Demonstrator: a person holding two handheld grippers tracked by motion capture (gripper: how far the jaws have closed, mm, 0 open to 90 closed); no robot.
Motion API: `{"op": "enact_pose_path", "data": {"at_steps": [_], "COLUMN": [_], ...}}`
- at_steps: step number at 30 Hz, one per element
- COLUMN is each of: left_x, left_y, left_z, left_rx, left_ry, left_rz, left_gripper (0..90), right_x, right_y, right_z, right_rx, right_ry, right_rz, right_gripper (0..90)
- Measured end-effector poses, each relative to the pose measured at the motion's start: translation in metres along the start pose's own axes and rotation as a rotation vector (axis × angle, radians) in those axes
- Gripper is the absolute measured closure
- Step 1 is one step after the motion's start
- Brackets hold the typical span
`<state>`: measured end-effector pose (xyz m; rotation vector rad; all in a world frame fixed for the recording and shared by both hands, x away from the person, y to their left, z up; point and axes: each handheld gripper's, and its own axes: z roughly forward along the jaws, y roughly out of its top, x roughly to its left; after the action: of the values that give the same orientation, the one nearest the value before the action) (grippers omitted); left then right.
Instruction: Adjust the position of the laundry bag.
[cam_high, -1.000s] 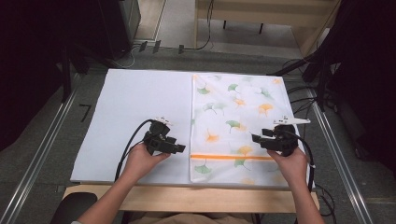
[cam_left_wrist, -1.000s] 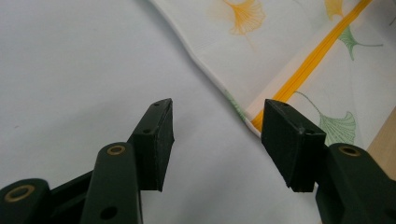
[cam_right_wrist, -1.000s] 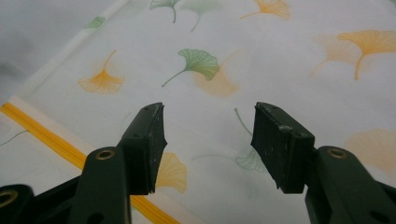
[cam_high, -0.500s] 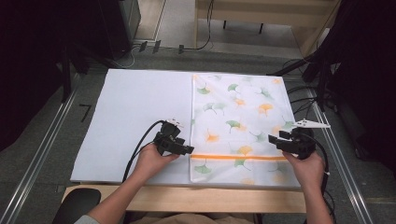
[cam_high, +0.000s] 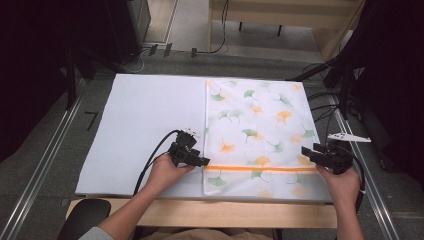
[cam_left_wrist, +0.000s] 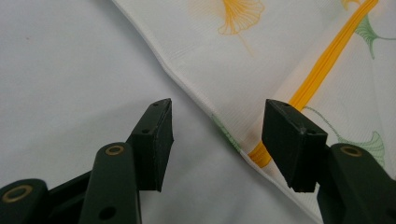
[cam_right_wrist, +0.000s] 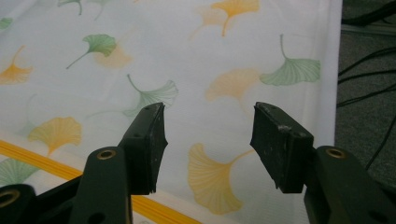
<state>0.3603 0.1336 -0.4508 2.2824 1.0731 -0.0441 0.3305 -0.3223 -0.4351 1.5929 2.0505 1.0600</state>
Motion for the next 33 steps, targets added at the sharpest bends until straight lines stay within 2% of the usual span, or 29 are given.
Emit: {"op": "enact_pose_path", "data": {"at_steps": [1, 2, 5, 8, 11, 14, 19, 24, 27, 33], "left_x": [0.000, 0.000, 0.000, -0.003, -0.005, -0.006, -0.007, -0.009, -0.009, -0.008], "left_y": [0.000, 0.000, 0.001, 0.001, 0.001, 0.001, 0.002, 0.003, 0.003, 0.004], "left_z": [0.001, 0.001, 0.001, 0.003, 0.004, 0.005, 0.005, 0.007, 0.007, 0.008], "left_rx": [-0.010, -0.010, -0.014, -0.011, -0.009, -0.010, -0.005, -0.008, -0.009, -0.008], "left_ry": [-0.010, -0.010, -0.013, -0.010, -0.018, -0.021, -0.015, -0.021, -0.022, -0.034], "left_rz": [-0.018, -0.018, -0.026, -0.008, -0.002, -0.010, -0.015, -0.029, -0.035, -0.049], "left_gripper": [43.7, 43.7, 43.9, 43.8, 43.9, 45.1, 47.6, 49.4, 50.9, 57.3], "right_x": [-0.003, -0.003, -0.015, -0.020, -0.032, -0.039, -0.041, -0.044, -0.044, -0.035], "right_y": [-0.001, -0.001, -0.005, -0.007, -0.011, -0.014, -0.015, -0.017, -0.017, -0.015], "right_z": [0.000, 0.000, 0.004, 0.005, 0.008, 0.011, 0.019, 0.032, 0.033, 0.036], "right_rx": [0.002, 0.002, 0.006, 0.015, 0.020, 0.030, 0.053, 0.115, 0.104, 0.119], "right_ry": [-0.001, -0.001, 0.006, -0.005, -0.029, -0.038, -0.068, -0.094, -0.095, -0.082], "right_rz": [0.005, 0.005, 0.047, 0.061, 0.092, 0.106, 0.097, 0.068, 0.061, 0.032], "right_gripper": [45.5, 45.5, 45.4, 45.0, 43.3, 41.4, 38.8, 37.6, 38.7, 45.6]}}
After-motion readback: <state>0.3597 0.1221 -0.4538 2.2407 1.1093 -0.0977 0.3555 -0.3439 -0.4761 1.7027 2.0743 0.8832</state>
